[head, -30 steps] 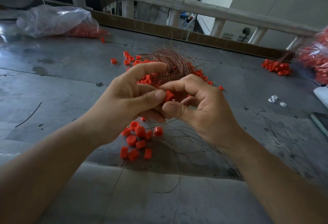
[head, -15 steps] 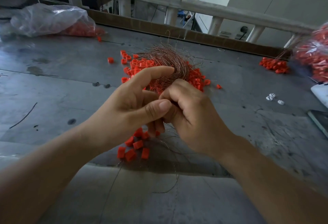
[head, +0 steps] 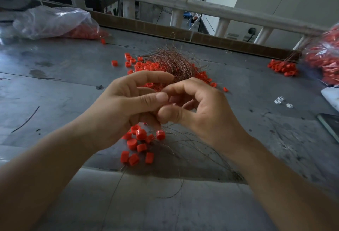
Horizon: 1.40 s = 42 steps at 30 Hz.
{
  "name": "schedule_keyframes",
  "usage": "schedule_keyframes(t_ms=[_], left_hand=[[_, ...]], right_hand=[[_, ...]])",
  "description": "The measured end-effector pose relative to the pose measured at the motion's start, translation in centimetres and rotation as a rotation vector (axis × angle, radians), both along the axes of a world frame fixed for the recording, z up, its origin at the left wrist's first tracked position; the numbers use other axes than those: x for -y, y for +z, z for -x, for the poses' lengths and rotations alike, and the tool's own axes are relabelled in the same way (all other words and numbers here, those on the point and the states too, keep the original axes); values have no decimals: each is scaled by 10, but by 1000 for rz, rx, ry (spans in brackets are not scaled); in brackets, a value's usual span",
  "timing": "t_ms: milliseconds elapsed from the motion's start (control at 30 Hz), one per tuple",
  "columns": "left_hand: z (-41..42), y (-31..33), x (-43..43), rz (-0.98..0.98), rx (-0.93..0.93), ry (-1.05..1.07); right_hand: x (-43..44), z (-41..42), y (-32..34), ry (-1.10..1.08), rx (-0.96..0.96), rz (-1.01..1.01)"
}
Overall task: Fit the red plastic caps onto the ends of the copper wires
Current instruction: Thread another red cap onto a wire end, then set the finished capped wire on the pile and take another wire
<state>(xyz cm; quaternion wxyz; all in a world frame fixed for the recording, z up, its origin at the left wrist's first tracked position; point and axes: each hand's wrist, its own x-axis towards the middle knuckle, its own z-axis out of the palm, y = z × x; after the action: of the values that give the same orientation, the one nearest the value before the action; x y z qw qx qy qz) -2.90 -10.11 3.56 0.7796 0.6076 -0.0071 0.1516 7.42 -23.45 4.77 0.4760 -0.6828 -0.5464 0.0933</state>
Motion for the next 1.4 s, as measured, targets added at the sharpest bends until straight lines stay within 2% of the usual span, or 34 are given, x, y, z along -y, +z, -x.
schedule_keyframes(t_ms=[100, 233, 400, 567, 667, 800, 900, 1000, 1100, 1233, 1400], left_hand=[[0, 3, -3, 98, 47, 55], [1, 5, -4, 143, 81, 27], [1, 6, -8, 112, 87, 90], [0, 5, -5, -96, 12, 235], [1, 4, -5, -366, -65, 367], [-1, -1, -4, -652, -136, 433], [-1, -4, -7, -743, -199, 420], [-1, -6, -10, -710, -223, 401], [-4, -10, -16, -688, -252, 521], [-10, -15, -25, -851, -319, 706], [-19, -21, -35, -1040, -419, 754]], right_hand=[[0, -6, 0, 11, -102, 43], [1, -8, -2, 30, -58, 53], [6, -11, 7, -15, -28, -16], [9, -14, 10, -73, 86, 56], [9, -18, 8, -112, 147, 150], [9, -19, 4, -93, 211, 299], [8, -18, 2, -60, 246, 378], [8, -18, -1, -39, 265, 431], [9, -18, 0, -29, 270, 490], [10, -19, 2, -28, 253, 537], [12, -22, 8, -56, 200, 520]])
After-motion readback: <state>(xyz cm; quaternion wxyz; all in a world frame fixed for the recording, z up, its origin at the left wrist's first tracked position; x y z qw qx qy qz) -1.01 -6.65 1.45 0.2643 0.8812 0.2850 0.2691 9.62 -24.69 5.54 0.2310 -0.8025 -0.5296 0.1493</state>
